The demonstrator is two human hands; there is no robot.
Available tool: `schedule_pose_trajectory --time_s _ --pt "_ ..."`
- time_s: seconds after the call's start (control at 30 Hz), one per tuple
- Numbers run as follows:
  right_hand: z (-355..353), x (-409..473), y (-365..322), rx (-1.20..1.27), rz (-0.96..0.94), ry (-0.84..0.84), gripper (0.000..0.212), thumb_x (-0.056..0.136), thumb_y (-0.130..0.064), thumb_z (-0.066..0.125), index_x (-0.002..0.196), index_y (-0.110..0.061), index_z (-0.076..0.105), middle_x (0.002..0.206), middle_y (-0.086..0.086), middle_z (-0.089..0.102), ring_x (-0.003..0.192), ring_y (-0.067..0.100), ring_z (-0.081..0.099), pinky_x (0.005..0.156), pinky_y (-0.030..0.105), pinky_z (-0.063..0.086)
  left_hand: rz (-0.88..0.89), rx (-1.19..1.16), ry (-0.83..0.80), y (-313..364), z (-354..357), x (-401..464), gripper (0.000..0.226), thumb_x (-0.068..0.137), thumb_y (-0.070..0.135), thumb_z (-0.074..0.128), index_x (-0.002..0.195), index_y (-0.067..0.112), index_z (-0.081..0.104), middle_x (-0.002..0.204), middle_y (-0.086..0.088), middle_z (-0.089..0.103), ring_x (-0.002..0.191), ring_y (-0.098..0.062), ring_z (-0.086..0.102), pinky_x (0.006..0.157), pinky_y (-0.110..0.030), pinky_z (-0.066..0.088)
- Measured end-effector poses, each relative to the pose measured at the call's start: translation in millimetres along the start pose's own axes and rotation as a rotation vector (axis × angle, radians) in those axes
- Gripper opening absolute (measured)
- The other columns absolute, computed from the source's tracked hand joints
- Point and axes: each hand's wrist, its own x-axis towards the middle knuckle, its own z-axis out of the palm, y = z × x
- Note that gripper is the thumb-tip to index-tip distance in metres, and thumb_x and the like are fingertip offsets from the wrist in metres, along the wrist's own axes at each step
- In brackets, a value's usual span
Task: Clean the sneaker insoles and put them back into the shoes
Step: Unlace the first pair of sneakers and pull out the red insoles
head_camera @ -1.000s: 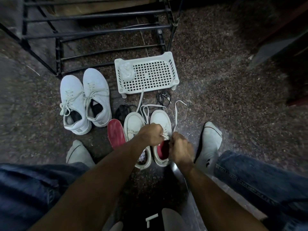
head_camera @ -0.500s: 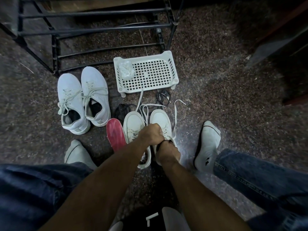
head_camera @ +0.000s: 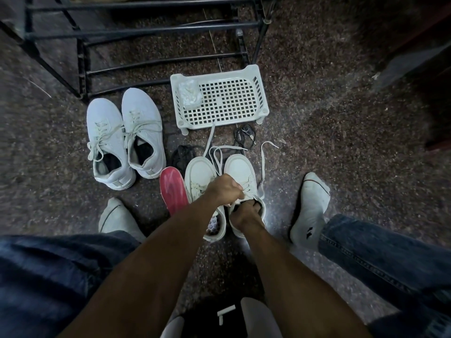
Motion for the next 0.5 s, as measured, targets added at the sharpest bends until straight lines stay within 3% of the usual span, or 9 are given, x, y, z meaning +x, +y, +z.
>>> schedule_pose_trajectory --time_s 0.17,0.33,0.5 --pt "-1.4 3.1 -3.5 -0.005 0.036 -0.013 0.075 0.097 -0.036 0.046 0.149 0.000 0.008 0.157 0.017 0.008 0.145 0.029 0.016 0.111 0.042 0.029 0.004 0.014 -0.007 1.9 0.3 -1.3 0.026 0.076 0.017 0.078 0.101 0.011 0.076 0.113 0.002 0.072 0.098 -0.016 0.067 0.087 -0.031 0.055" --pt "8.4 -1.0 -1.3 -0.016 0.024 -0.004 0.068 0.095 -0.038 0.050 0.148 -0.006 0.021 0.154 0.013 0.014 0.137 0.031 0.033 0.105 0.042 0.037 -0.015 -0.001 0.005 -2.2 -0.3 0.1 0.026 0.075 0.017 0.079 0.100 0.013 0.077 0.109 0.003 0.073 0.097 -0.015 0.067 0.088 -0.033 0.056" --pt "12.6 -3.3 6.7 0.023 -0.010 0.034 0.061 0.094 -0.036 0.049 0.142 -0.005 0.026 0.149 0.014 0.025 0.136 0.033 0.035 0.102 0.046 0.039 -0.026 -0.022 0.016 -3.2 -0.1 -0.1 0.023 0.074 0.018 0.078 0.097 0.014 0.077 0.104 0.002 0.074 0.091 -0.017 0.069 0.085 -0.032 0.056"
